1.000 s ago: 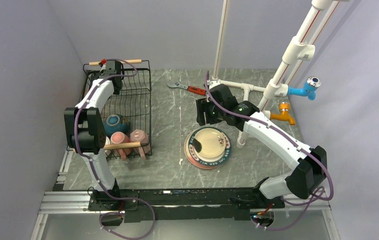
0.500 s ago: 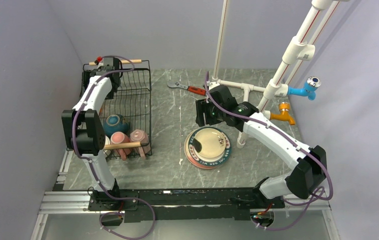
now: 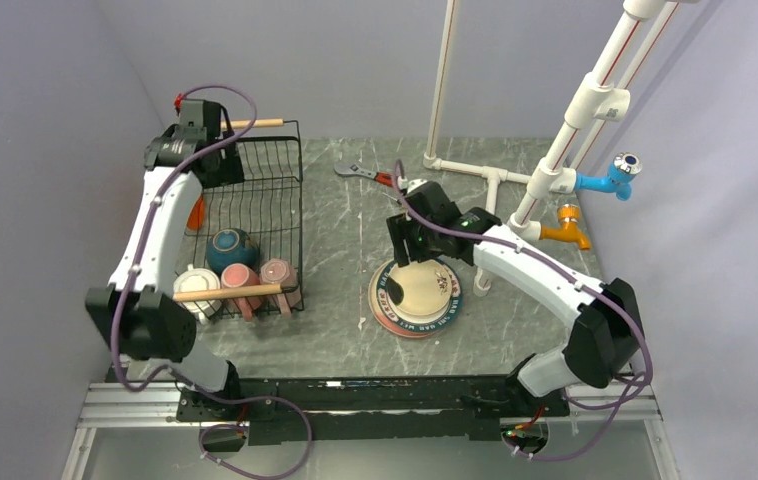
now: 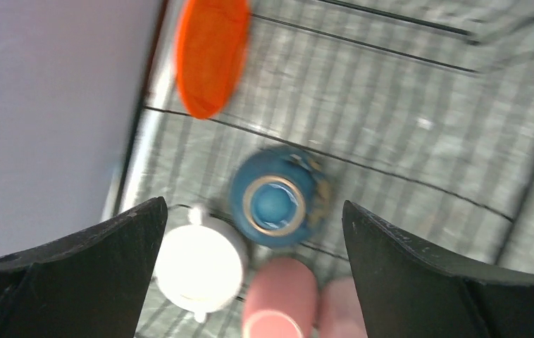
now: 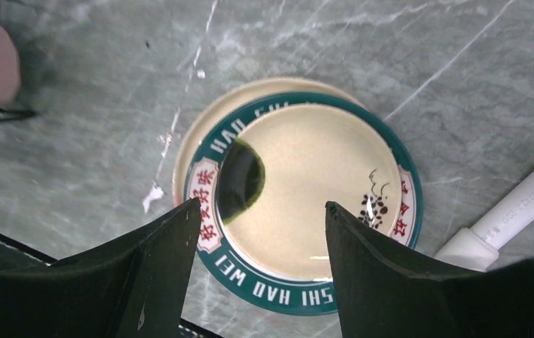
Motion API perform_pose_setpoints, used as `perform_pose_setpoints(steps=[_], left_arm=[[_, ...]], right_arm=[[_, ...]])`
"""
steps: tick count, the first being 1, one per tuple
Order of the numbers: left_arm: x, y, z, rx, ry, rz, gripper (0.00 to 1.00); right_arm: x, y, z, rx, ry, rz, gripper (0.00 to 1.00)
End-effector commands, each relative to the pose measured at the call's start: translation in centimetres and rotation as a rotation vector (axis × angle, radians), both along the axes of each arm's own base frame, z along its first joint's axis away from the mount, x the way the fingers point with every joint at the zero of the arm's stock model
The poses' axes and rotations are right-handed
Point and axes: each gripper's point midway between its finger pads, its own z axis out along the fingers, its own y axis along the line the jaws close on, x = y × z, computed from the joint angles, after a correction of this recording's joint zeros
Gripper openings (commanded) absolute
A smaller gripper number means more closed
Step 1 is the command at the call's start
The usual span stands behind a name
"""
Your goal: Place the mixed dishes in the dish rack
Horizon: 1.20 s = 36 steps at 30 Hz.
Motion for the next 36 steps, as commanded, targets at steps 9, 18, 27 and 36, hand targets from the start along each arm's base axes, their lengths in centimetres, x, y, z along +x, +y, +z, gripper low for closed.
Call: perform_pose_setpoints(steps=[9,18,27,36], left_arm=[[-6.4,-16.0,2.5,-0.841,-0.165,-0.374,0.99],[-8.1,-19.5,1.2,-1.026,-0.081,-0.392,0.99],[-8.0,-20.2,1.9,-1.027,-0.052,-0.419,0.99],[-7.5,-20.4,1.5,-1.028,-0.039,-0.42,0.99]], right_arm=[[-6.1,1.8,-6.1,-0.437,-0.113,0.322,0.68],[-6.8,1.4,-9.1,-0.596,-0.139,0.313,0.67],[-7.4,1.5,-11.3,-0.642,-0.138,0.314,0.59],[-7.1,1.1,-11.8,-0.672,-0.147,0.302,0.41]])
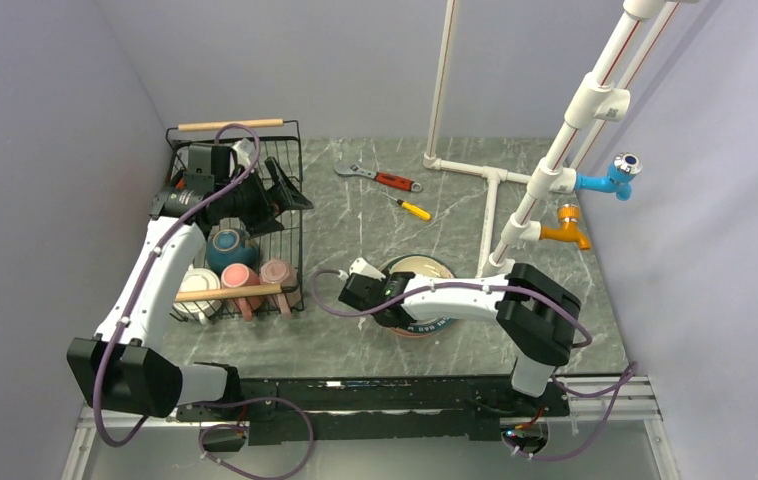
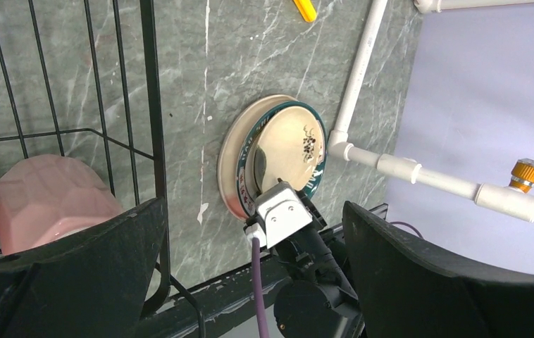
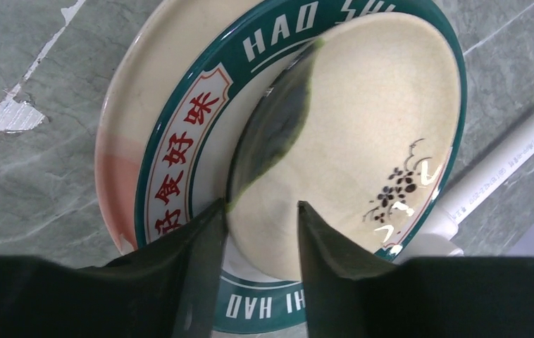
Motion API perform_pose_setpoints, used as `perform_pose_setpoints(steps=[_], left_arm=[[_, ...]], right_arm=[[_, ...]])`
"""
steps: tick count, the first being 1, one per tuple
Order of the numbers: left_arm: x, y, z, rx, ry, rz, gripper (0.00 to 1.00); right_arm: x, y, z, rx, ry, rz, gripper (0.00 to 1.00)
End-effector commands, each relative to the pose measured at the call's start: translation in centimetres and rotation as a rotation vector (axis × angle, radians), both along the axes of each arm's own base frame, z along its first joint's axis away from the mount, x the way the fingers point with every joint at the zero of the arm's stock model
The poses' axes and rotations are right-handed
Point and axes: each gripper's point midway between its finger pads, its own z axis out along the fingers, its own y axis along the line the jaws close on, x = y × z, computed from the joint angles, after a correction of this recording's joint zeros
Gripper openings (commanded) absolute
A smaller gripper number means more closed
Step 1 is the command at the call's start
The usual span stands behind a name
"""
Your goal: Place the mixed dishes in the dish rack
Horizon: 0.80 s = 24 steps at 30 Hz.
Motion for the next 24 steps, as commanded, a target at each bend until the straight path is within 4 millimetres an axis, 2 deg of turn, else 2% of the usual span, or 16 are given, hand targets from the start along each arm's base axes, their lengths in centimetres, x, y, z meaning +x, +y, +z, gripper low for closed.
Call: perform_pose_setpoints(steps=[1,6,9,12,15,22,24], left_arm=[[0.6,-0.5,1.6,-0.018,-0.041,-0.022,0.99],[0.9,-0.7,1.5,-0.02,-0.042,-0.029,0.99],[0.9,-0.8,1.3,-0.024,-0.036,-0.035,0.99],[0.9,-1.1,1.1,-0.038,-0.028,-0.045,0.99],[0.9,-1.6,1.0,-0.077,-0.015,-0.061,0.99],[0.5,-3.5,-0.1,-0.188,0.044,-0.108,0.99],[0.5,-3.9,-0.3,-0.194,0.057,-0.12,0.99]], right_arm=[[0.1,0.2,-0.2,0.012,-0.022,-0.009,0.36],[0.1,0.6,-0.3,0.024,-0.009,0.005,0.11],[0.3,0.8,-0.2,0.031,-0.007,0.001,0.0],[0.6,1.2,0.4,0.058,-0.011,-0.003,0.0],[0.6,2.6,1.7,0.14,-0.003,0.026,0.0],[0.1,4.7,5.9,0.289,0.005,0.106,0.0],[-0.1,4.9,7.6,0.359,-0.015,0.12,0.0]])
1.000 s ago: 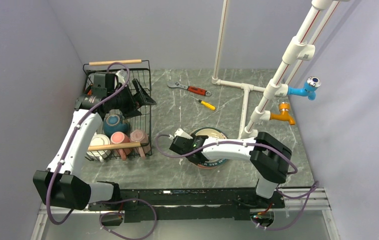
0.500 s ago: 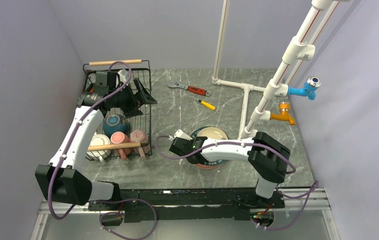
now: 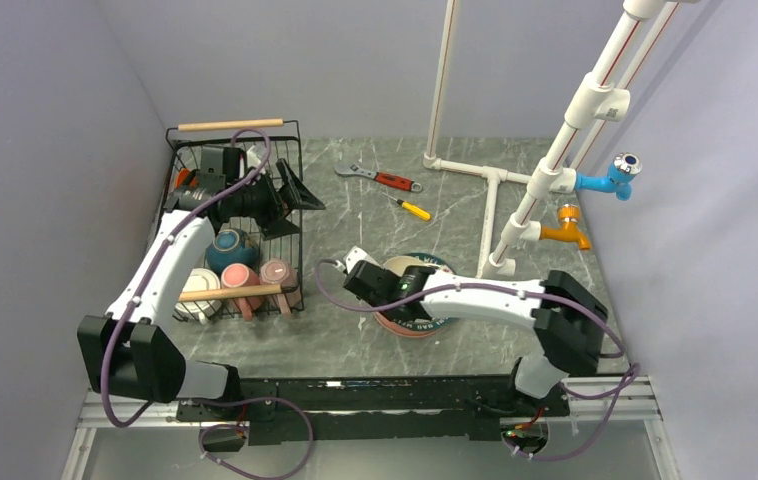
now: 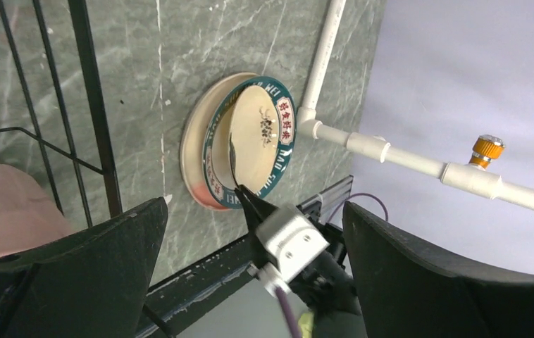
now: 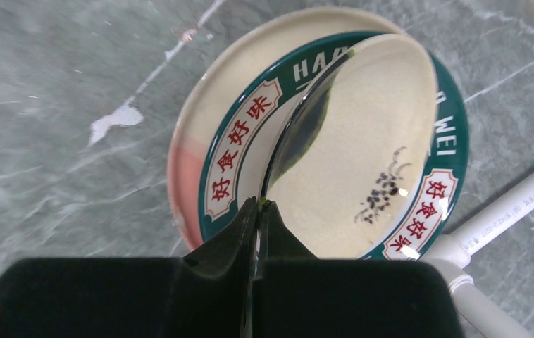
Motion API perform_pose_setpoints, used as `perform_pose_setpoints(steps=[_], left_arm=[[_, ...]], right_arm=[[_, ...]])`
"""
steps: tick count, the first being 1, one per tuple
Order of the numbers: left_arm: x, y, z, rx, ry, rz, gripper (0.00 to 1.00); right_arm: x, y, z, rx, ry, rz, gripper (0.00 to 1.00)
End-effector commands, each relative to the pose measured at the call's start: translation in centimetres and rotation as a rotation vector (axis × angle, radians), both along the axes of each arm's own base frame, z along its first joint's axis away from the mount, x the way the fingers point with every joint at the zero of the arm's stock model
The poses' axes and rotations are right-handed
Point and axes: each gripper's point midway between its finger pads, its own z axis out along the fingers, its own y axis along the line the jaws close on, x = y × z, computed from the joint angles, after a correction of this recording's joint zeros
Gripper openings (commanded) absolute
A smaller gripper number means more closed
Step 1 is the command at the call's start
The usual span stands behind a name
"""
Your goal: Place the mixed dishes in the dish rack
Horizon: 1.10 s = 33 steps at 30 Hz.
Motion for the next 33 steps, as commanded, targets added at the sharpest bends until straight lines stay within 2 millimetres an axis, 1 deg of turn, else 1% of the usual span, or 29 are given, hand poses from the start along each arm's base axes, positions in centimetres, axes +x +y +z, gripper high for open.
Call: perform_pose_setpoints(steps=[1,9,13,17,21,24,27,30,33], left_arm=[[-0.1,-1.7,0.6,-0.073,0.003,-0.055,0.99],[-0.1,-2.9,0.3,-0.098,0.037,-0.092,0.99],[-0.5,-4.6,-0.5,-0.127,0.109,-0.137,0.99],[-1.1,-7.3,-1.3,-0.124,0.157,-0.222,0.97],[-2.3,-10.9,-1.7,-0.117,0.188,-0.343,0.91],[-3.0,-12.7,-2.4,-0.076,0.21,-0.399,0.86],[-3.5,-13.7,-3.0,-0.031,0.224,-0.426,0.82],[-3.9,-14.1,-3.4,-0.014,0.235,-0.433,0.79],[-3.9,-14.5,-3.4,-0.021,0.24,-0.442,0.75]], right_arm=[[0.2,2.5,5.7,0.227,-0.053,0.049,0.0],[0.4,1.7,10.0,0.367,-0.1,0.013,0.0],[0.4,1.8,11.0,0.421,-0.089,-0.005,0.0],[0.5,1.8,12.1,0.455,-0.107,-0.015,0.0],[1.0,1.7,13.8,0.483,-0.15,-0.015,0.0],[1.4,1.7,15.1,0.503,-0.185,-0.026,0.0],[1.9,1.7,16.1,0.519,-0.212,-0.035,0.0],[2.2,1.8,16.9,0.534,-0.235,-0.046,0.0],[2.4,1.9,17.2,0.541,-0.245,-0.049,0.0]])
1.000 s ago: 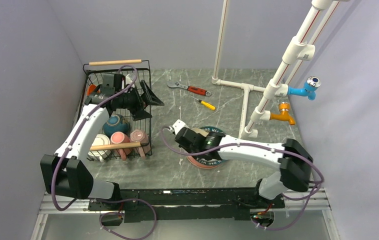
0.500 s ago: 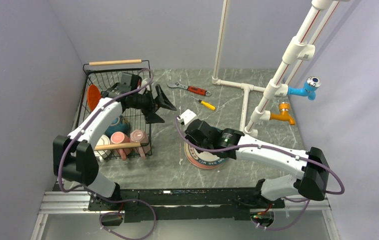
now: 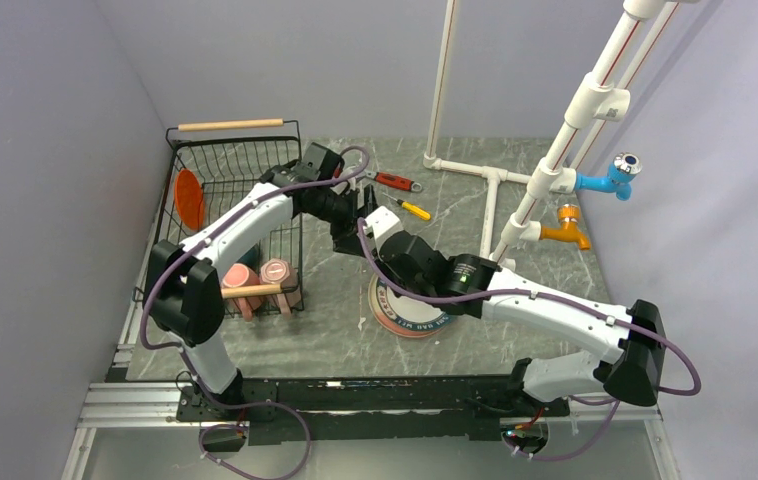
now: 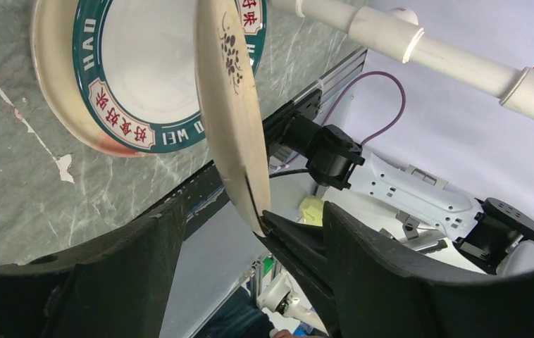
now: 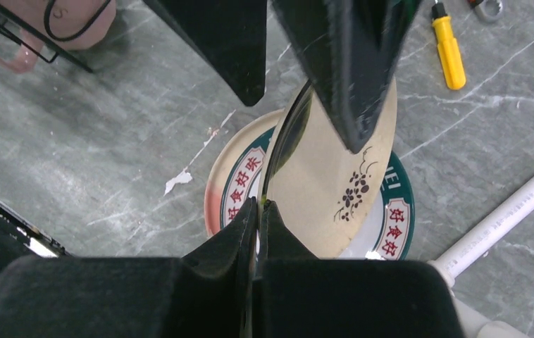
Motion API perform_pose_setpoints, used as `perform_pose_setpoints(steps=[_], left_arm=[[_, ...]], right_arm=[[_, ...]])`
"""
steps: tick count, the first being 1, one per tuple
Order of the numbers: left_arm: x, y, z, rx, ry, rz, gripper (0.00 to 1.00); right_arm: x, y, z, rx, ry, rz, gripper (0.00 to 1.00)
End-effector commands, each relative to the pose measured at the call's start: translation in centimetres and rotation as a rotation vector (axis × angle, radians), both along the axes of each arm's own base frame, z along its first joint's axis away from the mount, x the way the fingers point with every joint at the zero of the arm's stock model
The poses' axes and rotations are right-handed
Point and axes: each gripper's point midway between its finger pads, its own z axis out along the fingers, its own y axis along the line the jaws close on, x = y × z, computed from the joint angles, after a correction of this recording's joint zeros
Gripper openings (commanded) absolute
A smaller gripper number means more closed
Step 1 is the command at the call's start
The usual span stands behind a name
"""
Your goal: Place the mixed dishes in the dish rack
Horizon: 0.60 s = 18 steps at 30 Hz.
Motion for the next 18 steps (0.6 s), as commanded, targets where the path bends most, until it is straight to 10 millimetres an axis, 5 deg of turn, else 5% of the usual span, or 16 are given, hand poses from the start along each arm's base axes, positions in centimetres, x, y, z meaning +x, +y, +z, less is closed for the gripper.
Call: perform_pose_setpoints(steps=[1,6,18], left_arm=[[0.4,-0.4,0.8,0.0,-0.028,-0.014,0.73],[0.4,-1.2,1.0,0.014,-0.034,-0.036,0.67],[0.6,-1.2,1.1,0.031,-0.058,-0.042,0.31]], right_arm=[[1.5,0.8,4.6,0.119,-0.1,-0.039,0.0],[1.9,1.1,4.8,0.118,-0.113,-0.046,0.0],[2.3,1.9,5.2,0.118,-0.125,-0.032,0.0]])
